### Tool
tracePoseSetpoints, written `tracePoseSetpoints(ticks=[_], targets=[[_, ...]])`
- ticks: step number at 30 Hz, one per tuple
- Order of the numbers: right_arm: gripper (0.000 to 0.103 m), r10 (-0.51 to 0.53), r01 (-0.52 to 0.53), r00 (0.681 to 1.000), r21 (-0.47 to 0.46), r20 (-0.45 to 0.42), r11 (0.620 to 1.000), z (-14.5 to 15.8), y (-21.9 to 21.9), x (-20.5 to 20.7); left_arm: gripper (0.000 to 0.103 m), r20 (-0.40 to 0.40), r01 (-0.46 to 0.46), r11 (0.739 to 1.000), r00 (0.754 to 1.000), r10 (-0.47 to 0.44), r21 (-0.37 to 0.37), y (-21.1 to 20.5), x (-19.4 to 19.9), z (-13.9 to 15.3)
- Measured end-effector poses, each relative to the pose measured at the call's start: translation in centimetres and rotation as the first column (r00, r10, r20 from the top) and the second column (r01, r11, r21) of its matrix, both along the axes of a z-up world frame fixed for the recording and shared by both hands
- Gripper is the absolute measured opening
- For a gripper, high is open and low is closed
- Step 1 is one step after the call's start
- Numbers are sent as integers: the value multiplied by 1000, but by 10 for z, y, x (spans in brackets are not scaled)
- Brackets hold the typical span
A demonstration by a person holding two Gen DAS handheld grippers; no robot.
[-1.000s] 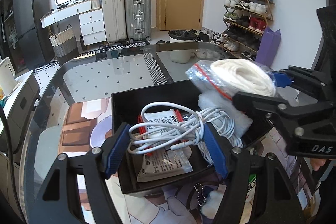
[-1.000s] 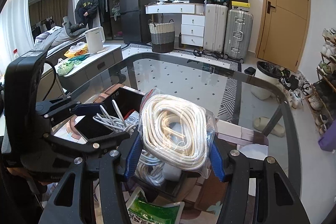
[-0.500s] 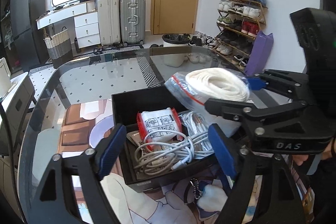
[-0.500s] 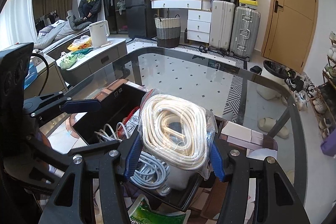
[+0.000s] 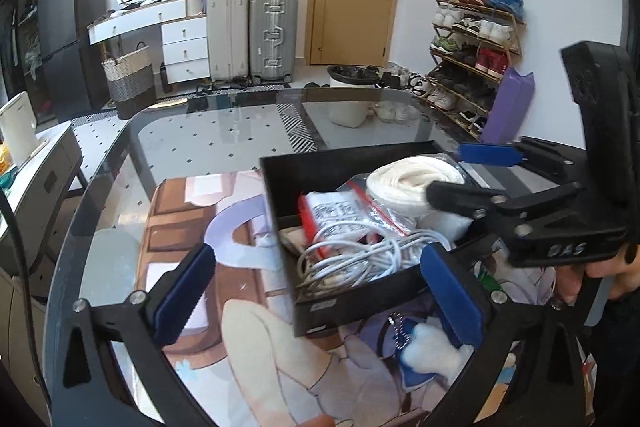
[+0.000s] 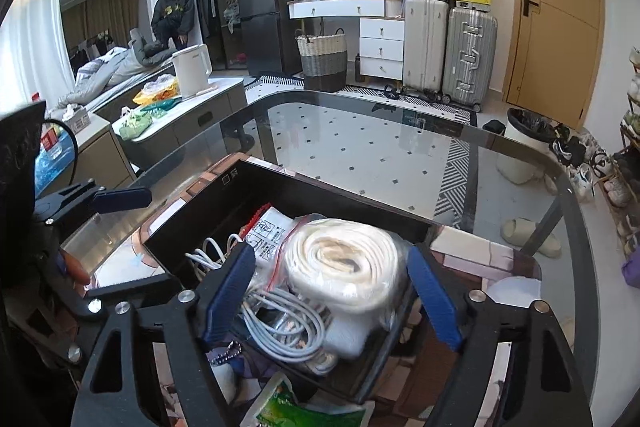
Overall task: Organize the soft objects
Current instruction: 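Lower both items into the black box and open both tools, then move both open tools toward the white plush toy and green packet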
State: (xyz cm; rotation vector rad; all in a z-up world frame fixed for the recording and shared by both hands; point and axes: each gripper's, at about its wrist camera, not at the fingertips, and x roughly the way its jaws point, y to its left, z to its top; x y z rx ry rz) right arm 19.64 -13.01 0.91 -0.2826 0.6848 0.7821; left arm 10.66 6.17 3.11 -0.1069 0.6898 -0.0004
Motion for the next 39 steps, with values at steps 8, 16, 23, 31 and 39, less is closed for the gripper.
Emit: tracePoseSetpoints(ticks=[8,16,23,31,39], targets=[[102,-87,87,996,30,-2,996,4,-37,-19,103,-9,-16,1000,1000,16,-16,2,-12,-4],[102,-112,112,993,20,-20,993,-8,-60,-48,103,-6,-15,1000,1000,15,-12,-8,-34,-3],[102,-126,126,991,5,-41,992,-20,-79,-70,103,-17,1,1000,1000,-1,6,-21,-49,-7],[102,-101,98,993,-44,-57,994,-27,-85,-79,103,-35,44,999,998,-43,18,-39,-49,-12],[102,-102,97,991,-57,-82,994,-32,-87,-75,103,-77,85,996,993,-84,5,-54,-48,-24]])
